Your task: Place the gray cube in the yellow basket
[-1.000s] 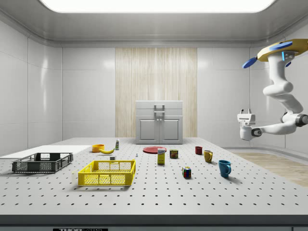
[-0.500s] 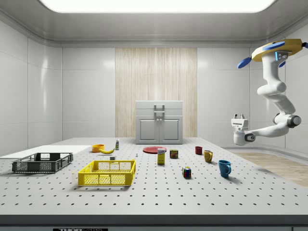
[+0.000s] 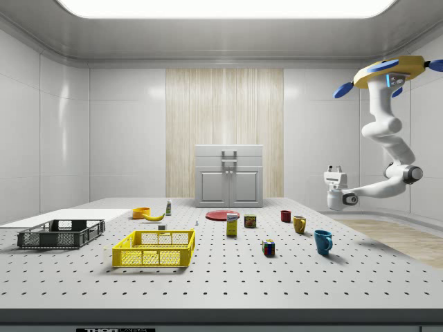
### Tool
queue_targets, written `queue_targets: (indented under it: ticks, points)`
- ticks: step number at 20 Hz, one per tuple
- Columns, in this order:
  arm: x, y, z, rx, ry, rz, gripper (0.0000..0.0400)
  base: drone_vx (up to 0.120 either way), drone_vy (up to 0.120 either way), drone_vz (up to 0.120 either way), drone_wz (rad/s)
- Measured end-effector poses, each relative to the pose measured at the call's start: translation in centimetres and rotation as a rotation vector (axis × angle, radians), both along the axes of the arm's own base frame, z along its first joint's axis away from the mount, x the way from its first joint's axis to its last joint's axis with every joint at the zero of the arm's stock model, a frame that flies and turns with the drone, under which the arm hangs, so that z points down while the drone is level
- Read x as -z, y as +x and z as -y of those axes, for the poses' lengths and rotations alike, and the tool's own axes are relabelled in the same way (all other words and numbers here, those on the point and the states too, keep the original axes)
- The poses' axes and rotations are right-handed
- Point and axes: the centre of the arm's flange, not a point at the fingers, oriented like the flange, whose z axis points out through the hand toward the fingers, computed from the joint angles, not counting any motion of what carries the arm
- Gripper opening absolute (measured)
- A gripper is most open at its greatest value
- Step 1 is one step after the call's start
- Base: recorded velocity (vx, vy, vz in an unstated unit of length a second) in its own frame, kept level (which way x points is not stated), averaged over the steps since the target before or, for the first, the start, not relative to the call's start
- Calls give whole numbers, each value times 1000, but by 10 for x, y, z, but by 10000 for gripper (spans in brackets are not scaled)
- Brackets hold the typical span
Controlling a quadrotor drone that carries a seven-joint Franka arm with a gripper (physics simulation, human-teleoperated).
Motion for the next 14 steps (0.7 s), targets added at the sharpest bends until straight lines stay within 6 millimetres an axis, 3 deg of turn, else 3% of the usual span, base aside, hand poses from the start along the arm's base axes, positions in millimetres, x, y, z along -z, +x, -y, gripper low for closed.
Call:
queue_targets:
  ticks: [14]
  points:
    - [-1, -1, 0, 0, -3, 11, 400, 120, 0, 0, 0]
